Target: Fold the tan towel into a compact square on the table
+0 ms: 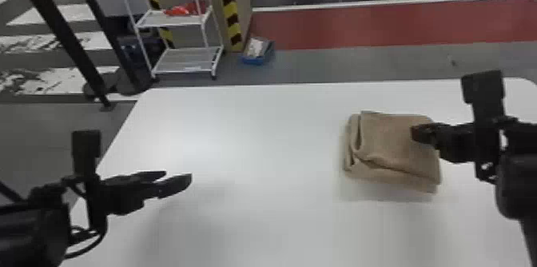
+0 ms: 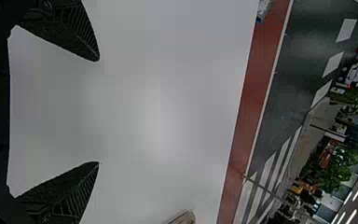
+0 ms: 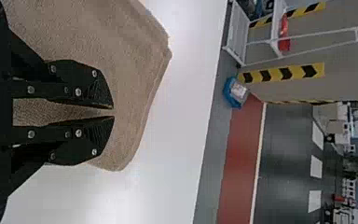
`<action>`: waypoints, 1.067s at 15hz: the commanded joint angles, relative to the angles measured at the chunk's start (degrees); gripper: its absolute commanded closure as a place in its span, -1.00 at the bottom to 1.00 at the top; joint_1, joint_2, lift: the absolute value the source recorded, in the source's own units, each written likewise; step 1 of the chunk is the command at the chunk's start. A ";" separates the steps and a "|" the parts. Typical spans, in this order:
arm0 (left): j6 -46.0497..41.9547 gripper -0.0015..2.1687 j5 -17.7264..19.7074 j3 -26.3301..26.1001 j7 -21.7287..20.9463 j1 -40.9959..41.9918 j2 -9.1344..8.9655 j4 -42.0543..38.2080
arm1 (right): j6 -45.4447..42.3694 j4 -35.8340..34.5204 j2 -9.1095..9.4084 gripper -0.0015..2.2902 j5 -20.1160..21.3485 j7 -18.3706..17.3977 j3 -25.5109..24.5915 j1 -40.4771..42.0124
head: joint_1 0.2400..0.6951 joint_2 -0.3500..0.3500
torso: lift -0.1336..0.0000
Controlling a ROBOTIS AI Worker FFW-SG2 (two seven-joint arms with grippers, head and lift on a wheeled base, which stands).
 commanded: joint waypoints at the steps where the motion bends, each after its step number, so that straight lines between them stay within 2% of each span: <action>1: 0.00 -0.92 0.01 0.25 0.00 0.23 0.00 -0.19 | -1.93 5.08 0.14 0.76 1.78 -0.24 1.33 -1.19 | 1.00 0.39 | -0.84; 3: 0.18 -0.92 0.01 0.43 -0.09 0.32 0.00 -0.72 | -5.27 7.02 0.14 0.76 1.08 0.81 3.88 -1.10 | 1.00 0.39 | -0.84; 7: 0.18 -0.92 0.37 0.87 -0.26 0.75 -0.18 -1.51 | -7.91 7.11 0.14 0.76 -1.65 3.27 8.97 0.05 | 1.00 0.54 | -0.84; 11: 0.00 -0.92 0.54 0.34 0.00 0.05 -0.44 -1.42 | -7.55 4.73 0.14 0.76 -2.35 8.19 12.75 2.42 | 1.00 0.76 | -0.84; 13: -0.35 -0.92 1.16 -0.45 0.35 -0.30 -0.70 -1.24 | -7.73 3.06 0.14 0.76 -2.70 9.86 13.98 3.47 | 1.00 0.82 | -0.84; 16: -5.45 -0.86 2.21 -2.47 -0.18 -0.92 -1.93 -0.36 | -6.85 -1.95 0.14 0.76 -3.93 9.43 12.40 4.26 | 1.00 0.85 | -0.84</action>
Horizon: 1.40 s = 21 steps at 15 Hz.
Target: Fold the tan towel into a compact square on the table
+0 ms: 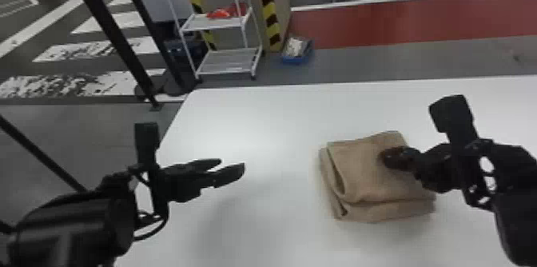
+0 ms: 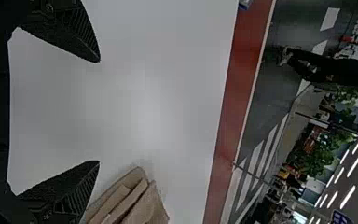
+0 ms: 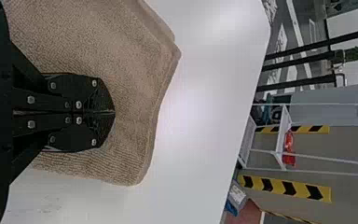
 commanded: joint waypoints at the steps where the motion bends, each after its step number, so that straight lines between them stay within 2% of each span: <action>1: -3.68 -0.82 0.11 -2.73 -0.40 -1.22 -0.53 1.26 | 3.55 -5.28 0.14 0.76 -0.79 0.36 -1.57 1.02 | 1.00 0.82 | -0.84; 2: -5.09 -0.68 -0.60 -4.22 -1.54 -2.19 -0.53 2.05 | 7.07 -7.83 0.14 0.76 -0.79 0.80 -1.74 2.25 | 1.00 0.79 | -0.84; 3: -6.49 -0.38 -2.00 -6.25 -2.86 -3.59 -0.53 3.02 | 11.11 -11.25 0.14 0.76 -0.79 1.50 -1.74 3.83 | 1.00 0.74 | -0.84; 5: -8.25 0.85 -3.41 -9.32 -3.82 -7.29 -1.50 6.27 | 19.02 -17.85 0.14 0.76 -0.71 2.82 -1.74 7.61 | 1.00 0.66 | -0.84; 6: -8.07 0.98 -4.29 -10.64 -3.65 -9.66 -1.94 9.08 | 22.71 -21.27 0.14 0.76 -0.62 3.70 -1.83 9.72 | 1.00 0.59 | -0.84; 8: -10.01 0.98 -4.82 -13.28 -4.70 -14.05 -2.29 15.68 | 27.46 -28.39 0.14 0.76 -0.71 5.37 -2.36 14.20 | 1.00 0.53 | -0.84; 10: -17.74 0.98 -6.49 -16.00 -7.16 -17.39 -2.46 22.27 | 31.68 -32.79 0.14 0.76 -0.62 5.54 -3.94 17.46 | 1.00 0.48 | -0.84; 13: -24.25 0.98 -8.24 -18.90 -14.02 -20.12 -3.08 27.81 | 33.26 -33.40 0.14 0.76 0.17 5.46 -4.91 18.25 | 1.00 0.30 | -0.84; 15: -27.06 0.98 -12.11 -20.66 -16.66 -21.88 -3.52 31.32 | 33.26 -31.21 0.14 0.76 1.23 4.58 -4.56 16.66 | 1.00 0.21 | -0.84; 17: -31.63 0.98 -15.10 -22.33 -15.07 -23.02 -4.31 34.75 | 32.73 -28.13 0.14 0.76 2.11 4.14 -3.59 14.55 | 1.00 0.11 | -0.84; 19: -35.67 0.98 -17.74 -23.56 -10.59 -23.37 -5.36 36.95 | 32.21 -25.40 0.14 0.76 2.81 3.61 -2.80 12.62 | 1.00 0.08 | -0.84; 21: -37.25 0.98 -21.60 -25.49 -8.75 -23.63 -5.45 38.26 | 30.27 -22.86 0.14 0.76 3.07 2.73 -2.18 11.21 | 1.00 0.07 | -0.84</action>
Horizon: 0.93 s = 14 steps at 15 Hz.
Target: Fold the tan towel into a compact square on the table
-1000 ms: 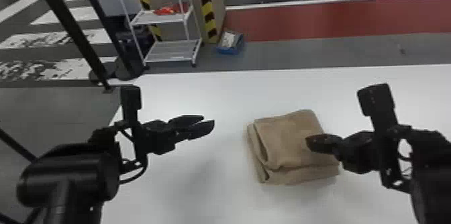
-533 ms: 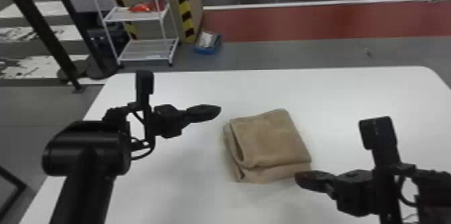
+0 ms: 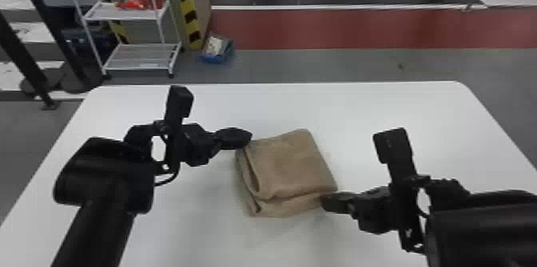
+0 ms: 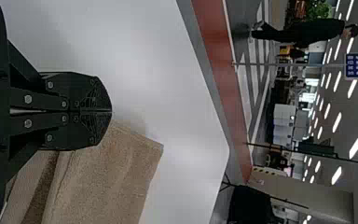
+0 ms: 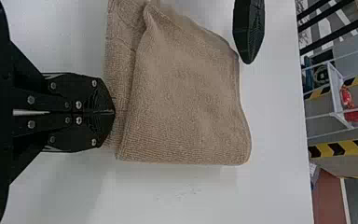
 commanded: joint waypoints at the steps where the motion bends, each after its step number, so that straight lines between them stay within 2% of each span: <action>1: -1.10 0.98 -2.61 -1.57 0.00 -0.10 0.14 0.86 | -2.26 3.50 0.14 0.76 0.92 -0.57 0.76 -2.13 | 1.00 0.07 | -0.84; 5: -0.74 0.98 -2.96 -1.66 -1.58 1.13 1.90 -0.45 | -6.83 10.79 0.14 0.76 1.80 -2.33 0.76 -7.05 | 1.00 0.04 | -0.84; 9: 1.19 0.98 -2.79 0.01 -4.13 4.30 3.83 -6.43 | -11.40 17.12 0.14 0.76 2.33 -4.53 -0.20 -12.06 | 1.00 0.06 | -0.84; 14: 1.36 0.98 -1.29 1.77 -5.10 9.66 4.45 -12.06 | -20.54 26.79 0.14 0.76 2.24 -6.81 -0.47 -17.25 | 1.00 0.08 | -0.84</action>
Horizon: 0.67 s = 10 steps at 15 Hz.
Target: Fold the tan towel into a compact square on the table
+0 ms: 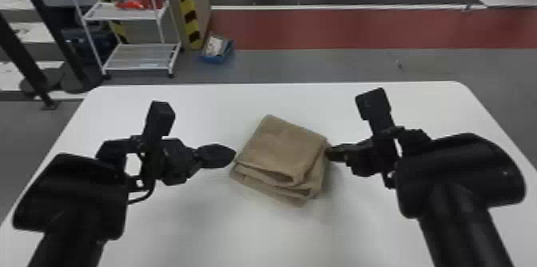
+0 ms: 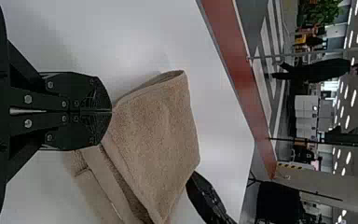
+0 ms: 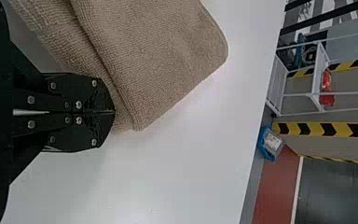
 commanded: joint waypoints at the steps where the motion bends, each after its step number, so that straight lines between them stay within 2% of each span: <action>1: 0.00 0.98 0.28 0.10 -0.65 2.02 0.09 -1.51 | -4.78 4.85 0.14 0.76 -0.02 -0.69 -0.09 -2.61 | 1.00 0.08 | -0.84; 10: 0.18 0.98 0.37 -0.78 -2.24 5.27 -1.14 -5.03 | -16.91 16.10 0.14 0.76 -3.01 -1.31 -0.36 -7.36 | 1.00 0.06 | -0.84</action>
